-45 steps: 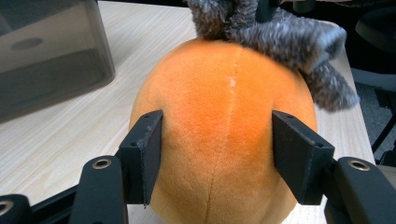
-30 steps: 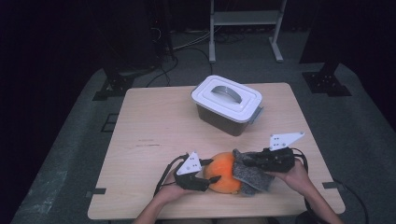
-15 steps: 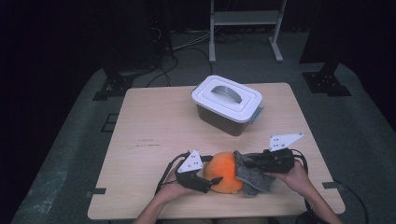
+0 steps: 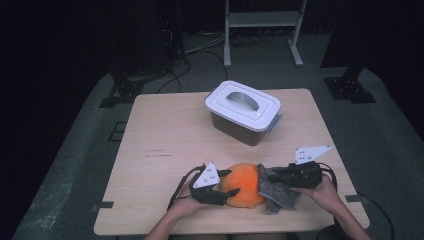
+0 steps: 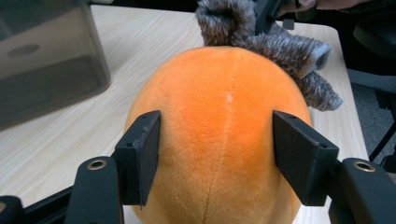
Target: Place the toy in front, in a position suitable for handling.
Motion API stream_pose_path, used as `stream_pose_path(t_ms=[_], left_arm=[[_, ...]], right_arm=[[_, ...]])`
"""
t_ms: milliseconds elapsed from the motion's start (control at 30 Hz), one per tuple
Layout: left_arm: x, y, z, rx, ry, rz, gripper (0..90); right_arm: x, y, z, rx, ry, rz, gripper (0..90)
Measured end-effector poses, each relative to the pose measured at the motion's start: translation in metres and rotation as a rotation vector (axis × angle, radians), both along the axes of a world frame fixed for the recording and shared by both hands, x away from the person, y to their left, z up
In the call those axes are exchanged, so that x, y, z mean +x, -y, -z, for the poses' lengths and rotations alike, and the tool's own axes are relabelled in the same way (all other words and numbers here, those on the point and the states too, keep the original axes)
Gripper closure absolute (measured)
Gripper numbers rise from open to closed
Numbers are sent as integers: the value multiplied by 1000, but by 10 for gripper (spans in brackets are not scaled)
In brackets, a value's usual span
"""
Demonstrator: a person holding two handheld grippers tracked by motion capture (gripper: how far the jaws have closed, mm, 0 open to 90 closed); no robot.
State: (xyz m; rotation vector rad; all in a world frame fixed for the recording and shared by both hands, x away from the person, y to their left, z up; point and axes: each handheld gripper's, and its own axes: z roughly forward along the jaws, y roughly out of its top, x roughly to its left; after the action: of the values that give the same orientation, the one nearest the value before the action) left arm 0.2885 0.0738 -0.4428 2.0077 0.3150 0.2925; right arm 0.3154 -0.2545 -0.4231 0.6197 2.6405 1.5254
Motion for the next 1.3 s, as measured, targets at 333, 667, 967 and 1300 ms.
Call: stream_pose_path(t_ms=[333,667,967,1300], left_arm=[[-2,1,-2,6,20,30,305],[-1,5,-2,24,-16,1,263],[-2,1,-4,-2,-11,17,291],[-1,4,-2,-6,-27,-10,319]], right_arm=[[7,-36,-18,-6,53,-75,788],[2,-33,-18,-46,49,-76,788],[3,-42,-18,-23,59,-93,790],[4,-28,-20,-26,56,-55,790]])
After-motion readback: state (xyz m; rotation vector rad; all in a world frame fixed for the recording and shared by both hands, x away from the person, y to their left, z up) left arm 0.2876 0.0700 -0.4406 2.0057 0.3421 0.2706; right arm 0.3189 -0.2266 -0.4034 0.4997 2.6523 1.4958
